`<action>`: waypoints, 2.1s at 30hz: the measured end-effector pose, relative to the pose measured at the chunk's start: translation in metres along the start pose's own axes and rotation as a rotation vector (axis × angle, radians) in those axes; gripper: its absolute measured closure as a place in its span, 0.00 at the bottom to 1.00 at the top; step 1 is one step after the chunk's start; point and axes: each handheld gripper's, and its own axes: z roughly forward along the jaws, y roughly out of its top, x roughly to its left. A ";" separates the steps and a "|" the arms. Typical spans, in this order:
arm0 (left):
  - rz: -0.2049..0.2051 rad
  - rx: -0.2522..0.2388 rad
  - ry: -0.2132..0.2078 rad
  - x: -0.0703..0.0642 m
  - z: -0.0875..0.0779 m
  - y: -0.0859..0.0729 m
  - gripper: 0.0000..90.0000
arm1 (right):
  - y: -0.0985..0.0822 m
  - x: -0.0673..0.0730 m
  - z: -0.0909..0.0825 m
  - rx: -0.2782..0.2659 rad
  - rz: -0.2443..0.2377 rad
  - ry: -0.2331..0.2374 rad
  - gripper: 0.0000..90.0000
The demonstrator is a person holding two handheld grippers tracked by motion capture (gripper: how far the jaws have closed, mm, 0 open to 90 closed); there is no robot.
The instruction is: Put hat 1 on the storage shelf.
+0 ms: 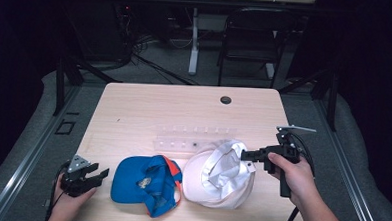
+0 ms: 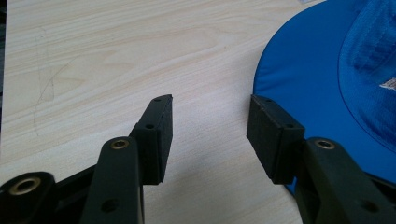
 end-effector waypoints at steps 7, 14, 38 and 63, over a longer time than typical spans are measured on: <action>0.000 0.001 0.000 0.000 0.000 0.000 0.57 | 0.001 0.011 0.001 -0.021 -0.016 0.096 0.90; 0.001 -0.001 0.001 0.000 0.000 0.000 0.57 | 0.005 0.020 0.003 -0.037 -0.004 0.178 0.90; 0.004 -0.008 -0.008 -0.002 -0.001 0.001 0.56 | 0.016 0.044 -0.007 -0.130 0.010 0.338 0.90; -0.056 -0.093 -0.044 -0.012 -0.016 0.011 0.60 | 0.068 0.102 0.012 -0.145 -0.030 0.377 0.90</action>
